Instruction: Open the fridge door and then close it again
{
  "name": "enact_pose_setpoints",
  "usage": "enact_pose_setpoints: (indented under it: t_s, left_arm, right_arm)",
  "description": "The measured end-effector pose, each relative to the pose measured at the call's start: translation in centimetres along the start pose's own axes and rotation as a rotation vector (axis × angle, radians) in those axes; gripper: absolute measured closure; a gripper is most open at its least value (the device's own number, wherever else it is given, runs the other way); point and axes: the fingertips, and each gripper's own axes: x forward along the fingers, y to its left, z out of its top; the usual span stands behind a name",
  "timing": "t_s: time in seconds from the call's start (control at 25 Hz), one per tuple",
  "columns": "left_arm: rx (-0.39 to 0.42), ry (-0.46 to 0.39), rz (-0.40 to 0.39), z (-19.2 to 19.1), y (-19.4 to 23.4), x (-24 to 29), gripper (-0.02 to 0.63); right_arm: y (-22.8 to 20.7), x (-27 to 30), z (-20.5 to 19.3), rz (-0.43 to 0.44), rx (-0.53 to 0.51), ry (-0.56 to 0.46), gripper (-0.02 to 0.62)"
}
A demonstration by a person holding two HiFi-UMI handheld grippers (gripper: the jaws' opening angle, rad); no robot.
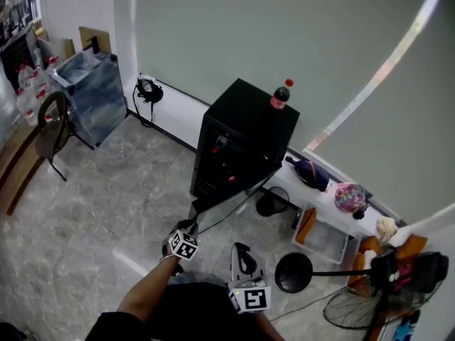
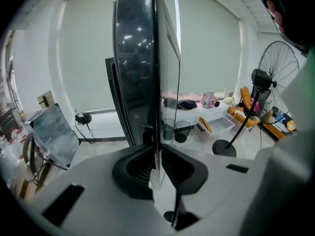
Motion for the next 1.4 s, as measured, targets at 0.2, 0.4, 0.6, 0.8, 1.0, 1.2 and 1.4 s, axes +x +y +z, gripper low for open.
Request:
enact_pose_setpoints:
  t_s: [0.2, 0.4, 0.6, 0.8, 1.0, 1.2, 1.4]
  left_arm:
    - [0.042, -0.010, -0.014, 0.8, 2.4, 0.7, 0.557]
    - [0.057, -0.020, -0.011, 1.2, 4.4, 1.5, 0.555]
    - [0.057, -0.011, 0.003, 2.2, 6.9, 2.6, 0.554]
    - [0.066, -0.007, -0.007, 2.7, 8.7, 3.3, 0.552]
    - [0.058, 0.020, -0.001, 3.5, 10.8, 4.4, 0.552]
    - [0.077, 0.032, -0.007, 4.8, 13.1, 5.7, 0.551]
    - [0.061, 0.039, -0.006, 6.0, 15.3, 7.1, 0.549]
  right_arm:
    - [0.9, 0.6, -0.2, -0.028, -0.009, 0.016, 0.589]
    - [1.2, 0.6, -1.1, -0.049, -0.023, 0.028, 0.588]
    - [0.6, 1.7, -0.9, -0.068, -0.015, 0.045, 0.588]
    - [0.2, 3.7, -0.6, -0.082, -0.016, 0.035, 0.588]
    - [-0.8, 6.8, 0.4, -0.086, -0.008, 0.021, 0.588]
    - [-2.2, 10.4, 1.4, -0.084, -0.003, 0.009, 0.588]
    - [-3.7, 13.0, 2.3, -0.066, -0.003, -0.015, 0.588]
